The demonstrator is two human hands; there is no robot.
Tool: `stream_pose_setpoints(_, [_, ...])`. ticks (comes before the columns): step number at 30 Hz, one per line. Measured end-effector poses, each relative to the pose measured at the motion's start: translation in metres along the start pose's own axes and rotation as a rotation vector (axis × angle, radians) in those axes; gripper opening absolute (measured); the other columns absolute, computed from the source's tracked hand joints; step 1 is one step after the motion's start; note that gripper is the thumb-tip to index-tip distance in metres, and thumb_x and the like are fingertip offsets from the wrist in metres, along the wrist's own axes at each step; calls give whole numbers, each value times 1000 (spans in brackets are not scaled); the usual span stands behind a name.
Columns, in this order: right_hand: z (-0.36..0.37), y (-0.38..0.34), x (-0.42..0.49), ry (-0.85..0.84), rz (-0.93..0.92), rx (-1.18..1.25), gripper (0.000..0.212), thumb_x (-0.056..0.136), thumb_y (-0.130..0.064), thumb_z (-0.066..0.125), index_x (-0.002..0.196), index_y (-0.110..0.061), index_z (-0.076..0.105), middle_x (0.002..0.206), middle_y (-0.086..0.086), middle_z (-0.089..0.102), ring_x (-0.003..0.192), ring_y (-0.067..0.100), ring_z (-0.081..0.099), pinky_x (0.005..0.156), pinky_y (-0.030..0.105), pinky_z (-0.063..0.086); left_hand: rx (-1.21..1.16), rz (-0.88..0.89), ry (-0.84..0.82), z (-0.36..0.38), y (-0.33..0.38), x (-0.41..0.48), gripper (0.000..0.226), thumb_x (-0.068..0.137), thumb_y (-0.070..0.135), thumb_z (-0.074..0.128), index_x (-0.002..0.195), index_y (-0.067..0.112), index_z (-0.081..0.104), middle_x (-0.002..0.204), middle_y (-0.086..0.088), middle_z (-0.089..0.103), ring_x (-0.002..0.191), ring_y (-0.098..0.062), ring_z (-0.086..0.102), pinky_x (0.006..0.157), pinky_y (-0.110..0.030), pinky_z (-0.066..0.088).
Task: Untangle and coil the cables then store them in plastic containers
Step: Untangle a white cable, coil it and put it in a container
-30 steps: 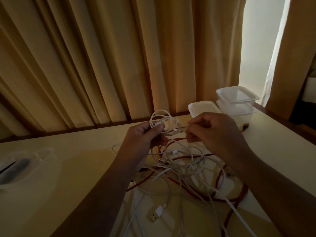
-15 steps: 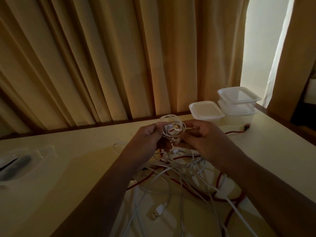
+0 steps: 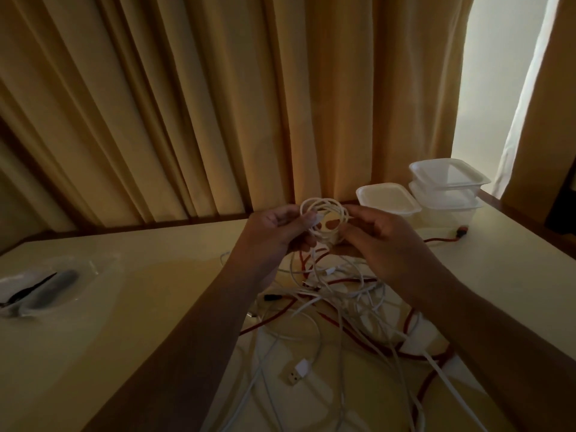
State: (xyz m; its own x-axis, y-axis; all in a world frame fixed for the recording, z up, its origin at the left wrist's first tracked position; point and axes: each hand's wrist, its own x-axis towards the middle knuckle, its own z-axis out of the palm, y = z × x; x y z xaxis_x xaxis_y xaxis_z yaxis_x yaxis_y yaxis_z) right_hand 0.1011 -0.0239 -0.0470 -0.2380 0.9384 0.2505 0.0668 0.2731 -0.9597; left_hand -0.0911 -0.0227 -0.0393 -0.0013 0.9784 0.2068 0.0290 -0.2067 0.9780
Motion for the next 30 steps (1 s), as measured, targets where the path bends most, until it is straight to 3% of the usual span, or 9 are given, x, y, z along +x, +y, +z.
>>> stream_pose_setpoints(6, [22, -31, 16, -32, -87, -154, 42, 96, -34, 66, 137, -25, 61, 101, -9, 78, 89, 5, 75, 92, 38, 59, 157, 112, 43, -42, 44, -7, 17, 91, 12, 76, 105, 2, 76, 84, -21, 71, 71, -22, 65, 63, -26, 54])
stream_pose_setpoints(11, [108, -59, 37, -188, -136, -112, 42, 96, -33, 67, 137, -22, 60, 94, -4, 78, 89, 13, 75, 91, 44, 60, 254, 136, 267, -131, 67, -49, 16, 95, 9, 71, 103, -4, 75, 79, -20, 69, 71, -25, 63, 62, -28, 54])
stream_pose_setpoints(14, [177, -61, 41, -311, -185, -104, 31, 98, -34, 63, 129, -32, 64, 95, -3, 77, 87, 15, 75, 87, 47, 61, 278, 100, 404, -189, 66, -79, 19, 97, 10, 70, 102, -7, 73, 78, -21, 68, 70, -24, 63, 64, -29, 55])
stream_pose_setpoints(21, [290, -56, 49, -478, -271, -166, 39, 98, -34, 56, 136, -29, 61, 114, -9, 70, 108, 9, 66, 98, 44, 55, 368, -2, 656, -282, 52, -124, 16, 98, 12, 68, 95, -2, 75, 67, -14, 68, 57, -16, 64, 63, -29, 56])
stream_pose_setpoints(25, [322, -46, 61, -509, -254, -236, 37, 100, -31, 55, 135, -25, 62, 120, -9, 69, 110, 10, 64, 101, 40, 53, 438, -48, 738, -317, 39, -121, 19, 98, 10, 67, 84, -1, 74, 67, -15, 70, 59, -18, 66, 72, -40, 58])
stream_pose_setpoints(28, [335, -38, 72, -505, -357, -432, 35, 101, -24, 55, 135, -19, 63, 135, -4, 65, 122, 12, 59, 105, 23, 42, 535, -116, 788, -344, 27, -110, 24, 97, 15, 68, 83, -4, 73, 67, -15, 73, 62, -23, 68, 81, -56, 60])
stream_pose_setpoints(30, [346, -29, 77, -532, -438, -612, 37, 102, -25, 55, 139, -18, 59, 144, -1, 57, 131, 17, 53, 107, 23, 36, 653, -183, 799, -358, 22, -96, 19, 94, 17, 70, 85, 1, 75, 67, -11, 74, 63, -22, 70, 82, -51, 61])
